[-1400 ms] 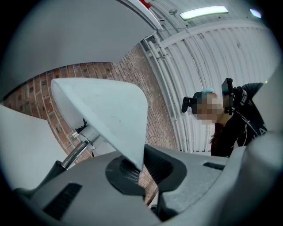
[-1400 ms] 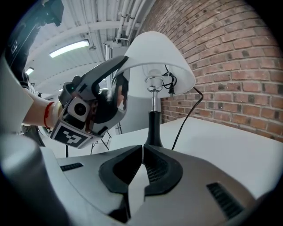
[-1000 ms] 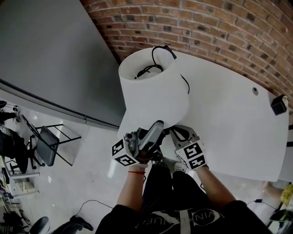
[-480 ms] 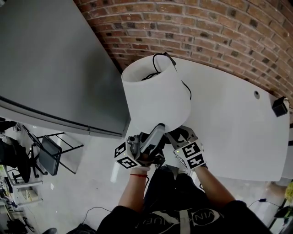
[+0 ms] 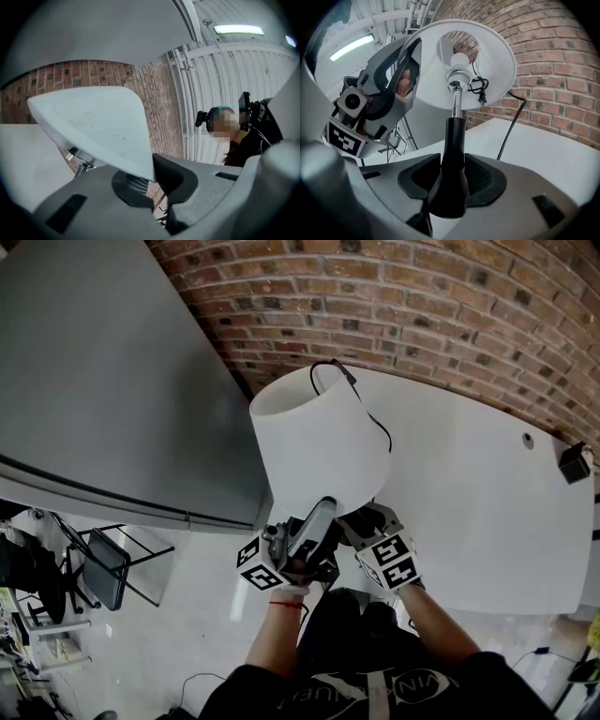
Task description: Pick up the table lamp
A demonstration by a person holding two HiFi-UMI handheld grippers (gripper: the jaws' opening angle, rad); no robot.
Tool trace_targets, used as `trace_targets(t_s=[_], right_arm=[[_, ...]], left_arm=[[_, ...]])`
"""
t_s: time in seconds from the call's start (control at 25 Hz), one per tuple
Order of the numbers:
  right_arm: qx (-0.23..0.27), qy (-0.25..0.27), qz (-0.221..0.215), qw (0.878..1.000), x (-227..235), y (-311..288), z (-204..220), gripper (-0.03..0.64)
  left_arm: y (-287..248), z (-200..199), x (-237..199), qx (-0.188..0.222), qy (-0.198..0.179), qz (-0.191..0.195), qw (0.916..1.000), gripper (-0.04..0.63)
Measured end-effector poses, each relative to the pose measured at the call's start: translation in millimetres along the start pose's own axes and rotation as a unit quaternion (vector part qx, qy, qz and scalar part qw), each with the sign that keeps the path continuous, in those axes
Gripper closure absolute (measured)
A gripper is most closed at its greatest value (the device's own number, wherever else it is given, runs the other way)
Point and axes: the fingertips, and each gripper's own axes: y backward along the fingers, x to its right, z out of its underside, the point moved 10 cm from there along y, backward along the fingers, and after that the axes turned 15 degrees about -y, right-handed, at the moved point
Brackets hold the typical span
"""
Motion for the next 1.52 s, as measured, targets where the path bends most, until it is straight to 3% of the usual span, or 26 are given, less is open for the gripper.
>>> trace_targets(t_s=[0.64, 1.04, 1.52], right_arm=[[-0.046, -0.028, 0.016, 0.998, -1.1, -14.7, -1.2, 0.452], [-0.003, -0.008, 0.020, 1.000, 3.6, 1.6, 9.8, 0.449], [0.062, 0.001, 0.002, 0.998, 6.2, 36.5, -6.4, 0.451]], left_arm=[[2.8, 0.5, 4.5, -0.010, -0.003, 0.019, 0.9998, 0.588], [-6.2, 15.2, 29.6, -0.045, -0.022, 0.020, 0.9985, 0.588], [-38.2, 11.2, 63.4, -0.051, -0.059, 0.041, 0.9961, 0.588]])
